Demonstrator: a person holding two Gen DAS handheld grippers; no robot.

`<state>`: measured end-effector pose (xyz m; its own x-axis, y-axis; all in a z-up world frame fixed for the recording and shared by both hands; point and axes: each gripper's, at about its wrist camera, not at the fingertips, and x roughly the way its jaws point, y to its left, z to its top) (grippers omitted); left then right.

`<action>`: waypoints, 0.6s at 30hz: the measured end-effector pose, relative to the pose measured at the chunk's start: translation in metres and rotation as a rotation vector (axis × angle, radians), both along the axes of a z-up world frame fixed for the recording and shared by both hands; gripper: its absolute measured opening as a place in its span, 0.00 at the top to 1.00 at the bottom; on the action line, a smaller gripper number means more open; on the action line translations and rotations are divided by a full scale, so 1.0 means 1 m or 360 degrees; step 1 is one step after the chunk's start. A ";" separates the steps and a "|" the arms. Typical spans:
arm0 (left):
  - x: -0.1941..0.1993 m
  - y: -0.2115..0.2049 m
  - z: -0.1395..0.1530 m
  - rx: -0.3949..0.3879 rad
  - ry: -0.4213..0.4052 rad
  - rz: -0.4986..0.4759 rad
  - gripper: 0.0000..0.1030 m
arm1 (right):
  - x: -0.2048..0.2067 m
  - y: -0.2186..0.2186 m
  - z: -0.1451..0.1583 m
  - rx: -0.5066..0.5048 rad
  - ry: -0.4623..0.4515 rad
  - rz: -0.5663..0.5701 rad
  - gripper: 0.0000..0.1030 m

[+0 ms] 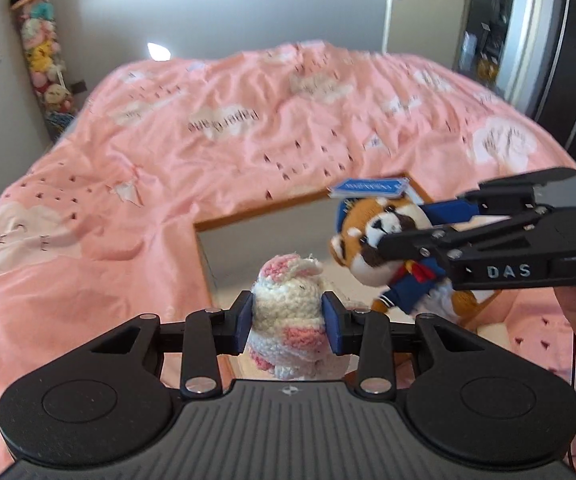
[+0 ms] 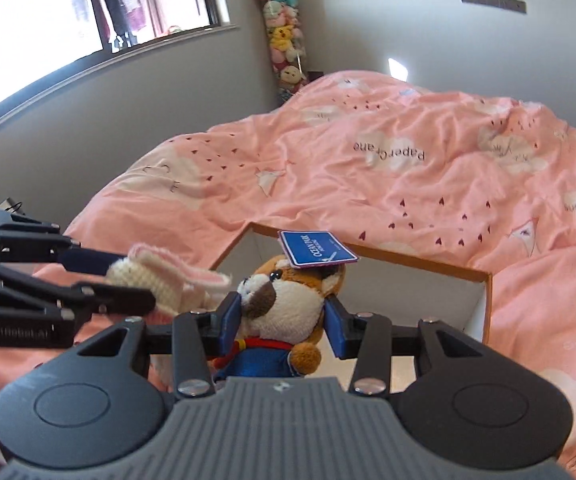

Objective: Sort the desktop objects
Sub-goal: 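Lift both plush toys and lower them into the orange box, then open both grippers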

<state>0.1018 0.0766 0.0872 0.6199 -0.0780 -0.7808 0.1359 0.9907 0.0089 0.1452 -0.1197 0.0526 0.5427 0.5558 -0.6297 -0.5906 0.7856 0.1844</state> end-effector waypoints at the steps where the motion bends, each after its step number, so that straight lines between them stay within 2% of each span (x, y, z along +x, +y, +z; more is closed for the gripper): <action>1: 0.007 -0.001 -0.006 0.0008 0.0042 -0.0022 0.59 | 0.005 0.002 -0.008 -0.0005 0.0015 -0.0011 0.55; 6: 0.037 -0.005 -0.028 0.0100 0.0239 -0.0117 0.59 | 0.025 0.012 -0.043 -0.0019 0.0089 -0.0006 0.55; 12: 0.061 -0.009 -0.069 0.0182 0.0495 -0.0207 0.59 | 0.038 0.022 -0.076 -0.0012 0.0225 0.0019 0.55; 15: 0.067 -0.010 -0.083 0.0233 0.0537 -0.0214 0.58 | 0.041 0.025 -0.089 -0.0025 0.0280 0.0029 0.55; 18: 0.078 -0.008 -0.085 0.0216 0.0536 -0.0191 0.55 | 0.046 0.027 -0.097 -0.0052 0.0289 0.0013 0.55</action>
